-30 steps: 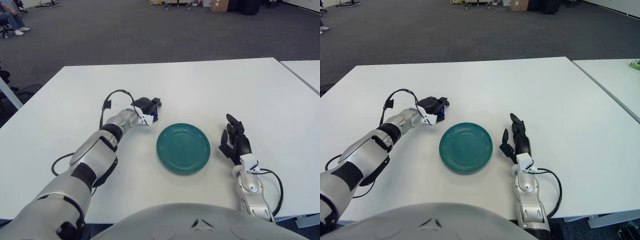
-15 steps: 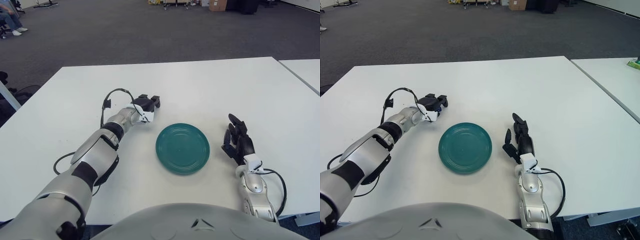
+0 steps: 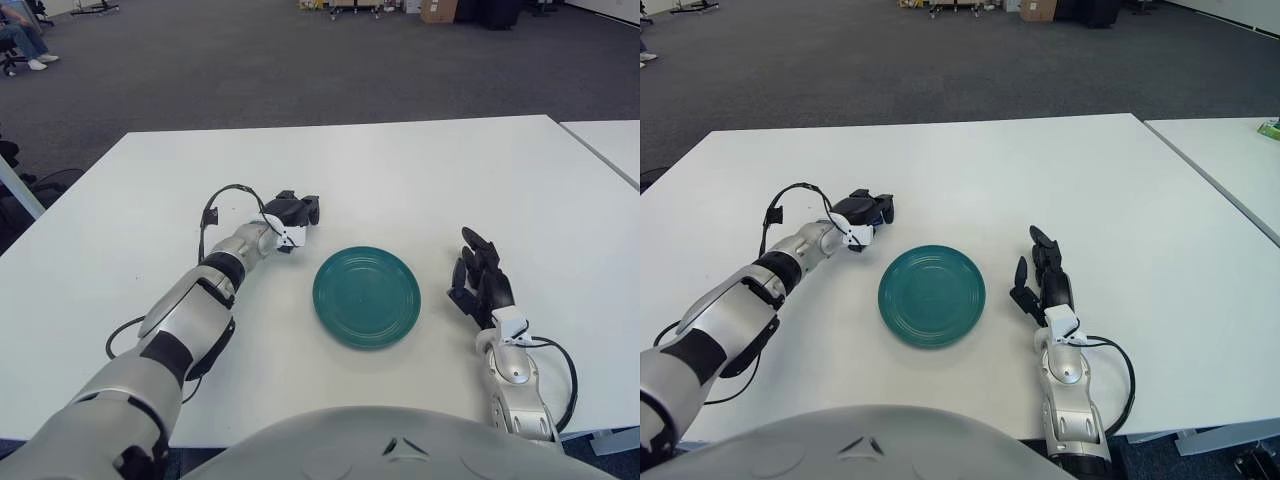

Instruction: Put the gum into the plate.

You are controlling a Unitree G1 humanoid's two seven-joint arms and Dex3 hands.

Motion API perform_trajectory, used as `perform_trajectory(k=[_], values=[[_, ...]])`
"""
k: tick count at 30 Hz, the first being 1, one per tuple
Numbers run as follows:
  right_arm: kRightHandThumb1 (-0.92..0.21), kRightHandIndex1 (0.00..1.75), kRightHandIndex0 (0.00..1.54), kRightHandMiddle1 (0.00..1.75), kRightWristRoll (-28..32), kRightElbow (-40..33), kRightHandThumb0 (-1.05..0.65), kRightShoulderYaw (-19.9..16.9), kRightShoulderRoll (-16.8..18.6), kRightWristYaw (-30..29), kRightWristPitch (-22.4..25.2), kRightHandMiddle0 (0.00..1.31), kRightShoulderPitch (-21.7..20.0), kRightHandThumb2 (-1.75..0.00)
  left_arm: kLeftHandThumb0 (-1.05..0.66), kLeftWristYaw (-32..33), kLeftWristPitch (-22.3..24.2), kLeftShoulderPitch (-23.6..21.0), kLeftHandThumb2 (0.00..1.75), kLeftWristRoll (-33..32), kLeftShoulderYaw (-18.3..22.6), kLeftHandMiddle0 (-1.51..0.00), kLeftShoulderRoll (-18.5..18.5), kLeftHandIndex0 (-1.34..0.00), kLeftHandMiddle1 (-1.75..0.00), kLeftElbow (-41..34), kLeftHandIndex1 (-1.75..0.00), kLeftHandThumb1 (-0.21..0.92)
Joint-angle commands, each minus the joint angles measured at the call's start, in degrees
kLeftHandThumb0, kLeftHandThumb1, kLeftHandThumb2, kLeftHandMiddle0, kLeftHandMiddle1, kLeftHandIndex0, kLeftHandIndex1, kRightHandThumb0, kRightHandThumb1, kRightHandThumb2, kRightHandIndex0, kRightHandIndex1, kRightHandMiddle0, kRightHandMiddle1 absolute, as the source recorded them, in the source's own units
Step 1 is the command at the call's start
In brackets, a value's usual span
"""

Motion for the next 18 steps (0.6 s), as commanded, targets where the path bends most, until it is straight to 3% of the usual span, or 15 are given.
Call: perform_trajectory(k=[1,8,18], values=[[-0.92,0.01,0.20,0.49,0.6,5.7,-0.72,-0.2,0.3,0.6,4.5,0.00,3.0,-1.00,0.00,-1.3,-0.1,5.1,1.37,0.4,-0.6,-0.92,0.2,-0.60,-1.25,1.7,-1.75,0.14],[-0.92,0.01,0.21,0.50,0.5,5.7,-0.72,0.0,0.3,0.7,4.3,0.00,3.1,-1.00,0.00,0.2,-1.9,3.7,1.39,-2.2,2.7,-0.94,1.9,-0.61,-1.25,0.1,-1.75,0.11],[-0.92,0.01,0.22,0.50,0.4,5.9,-0.72,0.2,0.6,0.6,4.2,0.00,3.0,-0.99,0.00,2.1,-5.4,3.1,1.49,-4.6,6.3,-0.86,4.6,-0.60,-1.47,-4.2,-1.75,0.08]])
